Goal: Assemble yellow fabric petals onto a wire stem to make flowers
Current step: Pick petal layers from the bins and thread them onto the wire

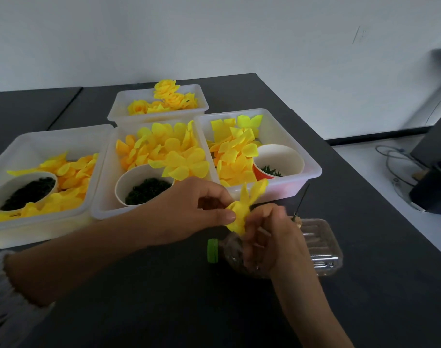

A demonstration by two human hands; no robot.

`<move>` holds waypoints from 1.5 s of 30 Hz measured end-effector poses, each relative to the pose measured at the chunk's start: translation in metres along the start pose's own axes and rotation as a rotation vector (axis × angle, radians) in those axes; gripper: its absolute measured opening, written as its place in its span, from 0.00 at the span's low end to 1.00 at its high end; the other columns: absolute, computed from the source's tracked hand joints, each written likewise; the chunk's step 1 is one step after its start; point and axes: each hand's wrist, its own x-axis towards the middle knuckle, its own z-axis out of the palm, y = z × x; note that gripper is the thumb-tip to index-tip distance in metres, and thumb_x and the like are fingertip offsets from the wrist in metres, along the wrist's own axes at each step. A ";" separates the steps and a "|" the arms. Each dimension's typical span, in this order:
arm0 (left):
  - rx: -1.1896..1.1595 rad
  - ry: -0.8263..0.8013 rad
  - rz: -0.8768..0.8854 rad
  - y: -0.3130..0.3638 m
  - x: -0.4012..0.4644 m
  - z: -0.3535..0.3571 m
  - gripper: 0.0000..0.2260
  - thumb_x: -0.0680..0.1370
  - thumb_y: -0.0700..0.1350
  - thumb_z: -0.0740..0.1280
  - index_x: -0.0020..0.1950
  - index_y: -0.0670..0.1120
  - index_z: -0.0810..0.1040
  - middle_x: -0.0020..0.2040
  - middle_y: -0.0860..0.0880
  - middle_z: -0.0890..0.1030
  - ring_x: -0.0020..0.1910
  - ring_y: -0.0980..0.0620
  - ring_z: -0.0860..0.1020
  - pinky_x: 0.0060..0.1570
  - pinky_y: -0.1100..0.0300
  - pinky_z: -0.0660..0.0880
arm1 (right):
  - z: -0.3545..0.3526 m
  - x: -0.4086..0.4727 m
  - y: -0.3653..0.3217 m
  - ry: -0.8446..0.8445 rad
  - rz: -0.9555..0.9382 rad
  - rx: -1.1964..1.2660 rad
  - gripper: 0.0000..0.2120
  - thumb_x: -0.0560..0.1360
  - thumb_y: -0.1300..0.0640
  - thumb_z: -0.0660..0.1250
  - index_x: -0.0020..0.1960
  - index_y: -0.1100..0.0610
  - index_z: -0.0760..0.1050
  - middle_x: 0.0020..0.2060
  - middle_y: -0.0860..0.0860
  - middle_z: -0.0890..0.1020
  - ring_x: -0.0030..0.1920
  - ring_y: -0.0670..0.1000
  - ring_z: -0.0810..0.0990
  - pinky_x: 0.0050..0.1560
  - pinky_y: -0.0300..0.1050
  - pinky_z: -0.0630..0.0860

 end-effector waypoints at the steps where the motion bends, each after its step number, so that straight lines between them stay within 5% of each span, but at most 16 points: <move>1: -0.048 -0.015 -0.019 0.000 0.001 0.001 0.12 0.71 0.55 0.69 0.47 0.48 0.83 0.40 0.48 0.82 0.36 0.59 0.77 0.37 0.65 0.72 | 0.001 -0.003 0.003 -0.032 -0.118 -0.132 0.15 0.75 0.40 0.59 0.40 0.50 0.74 0.33 0.50 0.76 0.31 0.50 0.75 0.31 0.40 0.72; 7: -0.281 -0.070 -0.137 0.000 0.002 0.015 0.11 0.66 0.62 0.69 0.33 0.55 0.79 0.28 0.55 0.78 0.27 0.62 0.73 0.30 0.70 0.69 | 0.008 -0.007 0.014 -0.010 -0.232 -0.463 0.17 0.66 0.38 0.69 0.50 0.37 0.67 0.48 0.39 0.79 0.50 0.42 0.81 0.45 0.43 0.80; 12: -0.362 -0.048 -0.113 0.001 0.001 0.014 0.11 0.65 0.61 0.69 0.33 0.55 0.81 0.29 0.55 0.79 0.28 0.62 0.73 0.31 0.69 0.70 | 0.010 -0.009 0.010 -0.064 -0.333 -0.346 0.11 0.75 0.37 0.61 0.52 0.41 0.72 0.45 0.45 0.81 0.44 0.48 0.82 0.40 0.46 0.81; 15: -0.351 -0.067 -0.110 0.000 -0.003 0.011 0.07 0.68 0.57 0.70 0.34 0.56 0.81 0.29 0.55 0.76 0.29 0.61 0.72 0.33 0.69 0.69 | 0.008 -0.009 0.005 -0.001 -0.295 -0.221 0.10 0.80 0.45 0.59 0.49 0.48 0.77 0.39 0.52 0.82 0.38 0.51 0.82 0.37 0.44 0.80; 20: -0.273 -0.045 -0.087 -0.003 -0.013 -0.001 0.07 0.71 0.52 0.68 0.43 0.52 0.84 0.37 0.44 0.81 0.33 0.52 0.75 0.38 0.62 0.73 | 0.003 -0.013 -0.007 0.106 -0.275 -0.182 0.06 0.75 0.51 0.64 0.45 0.51 0.79 0.34 0.54 0.82 0.30 0.50 0.80 0.32 0.41 0.78; 24: -0.265 -0.085 -0.095 -0.002 -0.018 -0.009 0.16 0.73 0.51 0.67 0.55 0.44 0.83 0.52 0.36 0.82 0.52 0.33 0.78 0.56 0.40 0.75 | 0.011 -0.019 -0.010 0.155 -0.337 -0.250 0.06 0.75 0.49 0.64 0.46 0.49 0.78 0.35 0.52 0.82 0.29 0.48 0.80 0.30 0.40 0.78; 30: -0.198 -0.080 -0.110 0.000 -0.018 -0.006 0.08 0.78 0.45 0.66 0.52 0.46 0.83 0.49 0.40 0.83 0.43 0.43 0.79 0.47 0.57 0.78 | 0.017 -0.019 -0.008 0.249 -0.374 -0.395 0.11 0.73 0.41 0.61 0.45 0.47 0.76 0.37 0.44 0.82 0.38 0.45 0.82 0.36 0.39 0.79; 32: -0.124 -0.037 -0.105 -0.002 -0.016 -0.002 0.07 0.79 0.45 0.66 0.49 0.43 0.82 0.45 0.38 0.82 0.37 0.49 0.78 0.43 0.57 0.76 | 0.020 -0.020 -0.007 0.237 -0.391 -0.404 0.11 0.74 0.39 0.60 0.47 0.44 0.76 0.39 0.42 0.82 0.41 0.44 0.82 0.38 0.39 0.80; 36: -0.028 0.023 -0.057 -0.002 -0.016 0.008 0.08 0.79 0.49 0.65 0.52 0.47 0.81 0.47 0.46 0.84 0.46 0.46 0.81 0.50 0.43 0.78 | 0.026 -0.018 -0.006 0.204 -0.378 -0.529 0.15 0.67 0.34 0.62 0.47 0.43 0.73 0.43 0.42 0.80 0.46 0.43 0.80 0.41 0.38 0.78; 38: -0.037 0.083 -0.020 -0.001 -0.017 0.011 0.07 0.78 0.51 0.64 0.44 0.52 0.80 0.39 0.53 0.82 0.38 0.55 0.80 0.43 0.53 0.79 | 0.027 -0.016 -0.006 0.235 -0.405 -0.548 0.15 0.67 0.36 0.63 0.45 0.45 0.74 0.42 0.42 0.80 0.45 0.42 0.80 0.41 0.36 0.77; 40: -0.049 0.127 0.005 0.001 -0.017 0.013 0.11 0.78 0.52 0.64 0.36 0.54 0.76 0.32 0.56 0.76 0.31 0.61 0.73 0.32 0.67 0.70 | 0.028 -0.016 -0.007 0.276 -0.451 -0.533 0.12 0.69 0.39 0.63 0.43 0.47 0.75 0.39 0.42 0.80 0.43 0.42 0.80 0.40 0.31 0.75; 45: -0.047 0.149 0.011 0.005 -0.018 0.014 0.08 0.78 0.53 0.62 0.42 0.54 0.77 0.36 0.60 0.77 0.37 0.62 0.76 0.37 0.71 0.69 | 0.033 -0.018 -0.009 0.320 -0.485 -0.528 0.08 0.73 0.46 0.64 0.39 0.48 0.74 0.36 0.42 0.80 0.39 0.41 0.79 0.37 0.26 0.72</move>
